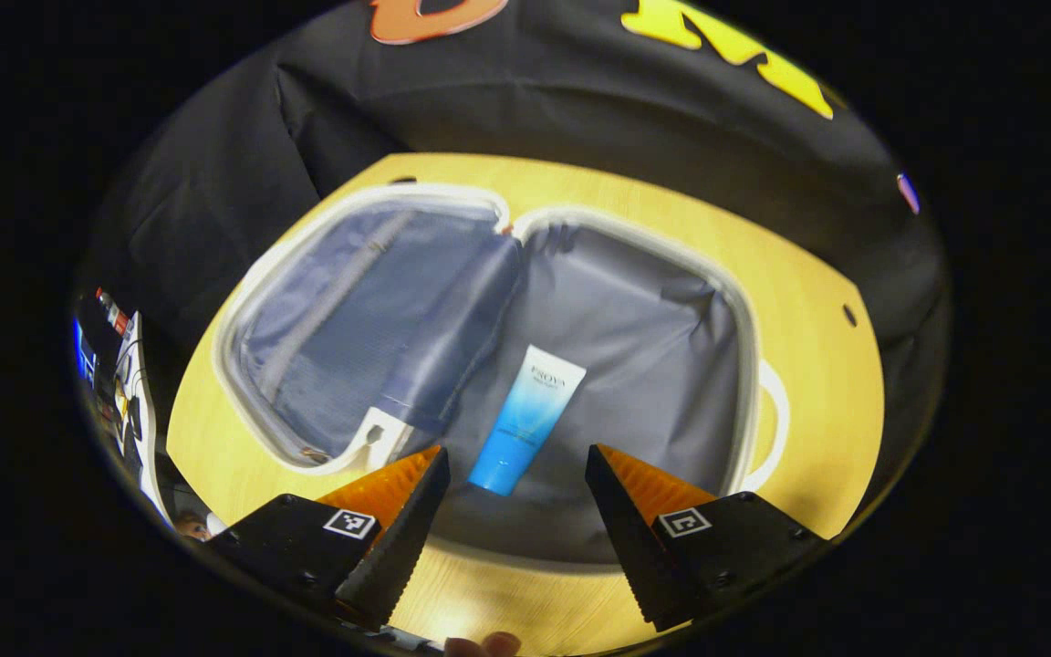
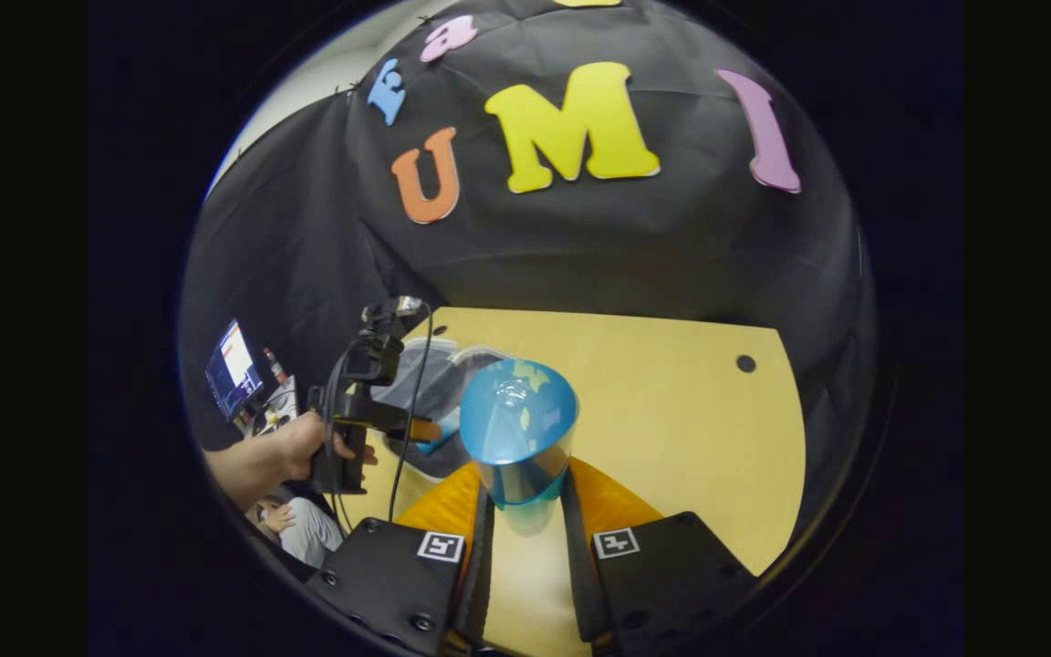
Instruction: First open the suitcase, pack the skin care products into it, and then close the suitcase.
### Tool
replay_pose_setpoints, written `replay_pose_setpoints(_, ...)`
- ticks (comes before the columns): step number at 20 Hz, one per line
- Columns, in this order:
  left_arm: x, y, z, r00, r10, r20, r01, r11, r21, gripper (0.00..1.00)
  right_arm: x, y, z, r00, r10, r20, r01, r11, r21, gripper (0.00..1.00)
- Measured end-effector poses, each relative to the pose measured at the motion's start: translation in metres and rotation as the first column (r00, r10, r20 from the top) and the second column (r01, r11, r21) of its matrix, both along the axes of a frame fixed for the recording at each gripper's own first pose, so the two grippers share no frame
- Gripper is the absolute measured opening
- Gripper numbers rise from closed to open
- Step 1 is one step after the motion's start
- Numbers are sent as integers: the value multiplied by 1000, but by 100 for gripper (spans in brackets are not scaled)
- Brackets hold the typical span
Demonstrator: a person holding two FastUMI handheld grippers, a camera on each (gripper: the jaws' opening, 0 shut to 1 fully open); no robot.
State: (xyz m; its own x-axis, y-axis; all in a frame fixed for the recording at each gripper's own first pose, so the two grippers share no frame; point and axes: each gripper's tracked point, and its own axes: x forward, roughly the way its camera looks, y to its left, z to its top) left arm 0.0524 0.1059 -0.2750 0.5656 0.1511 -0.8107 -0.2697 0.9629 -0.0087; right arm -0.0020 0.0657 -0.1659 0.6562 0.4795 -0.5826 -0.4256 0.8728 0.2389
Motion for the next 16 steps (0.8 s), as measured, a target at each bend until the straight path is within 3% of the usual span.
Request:
replay_pose_setpoints(4, -58, 43, 71, 985, 71, 160, -84, 994, 73, 96, 33, 93, -38, 992, 94, -85, -92, 995, 28, 35)
replay_pose_setpoints(8, -121, 61, 87, 966, 163, 201, -172, 985, 25, 96, 52, 169, -114, 965, 115, -235, -118, 993, 2, 35)
replay_pose_setpoints(11, -156, 62, 86, 959, 195, 203, -193, 981, -32, 96, 49, 191, -169, 929, 72, -362, -95, 994, -47, 35)
replay_pose_setpoints(16, -181, 63, 75, 944, 271, 191, -250, 960, -124, 96, 54, 192, -200, 864, -66, -499, 31, 996, -79, 35)
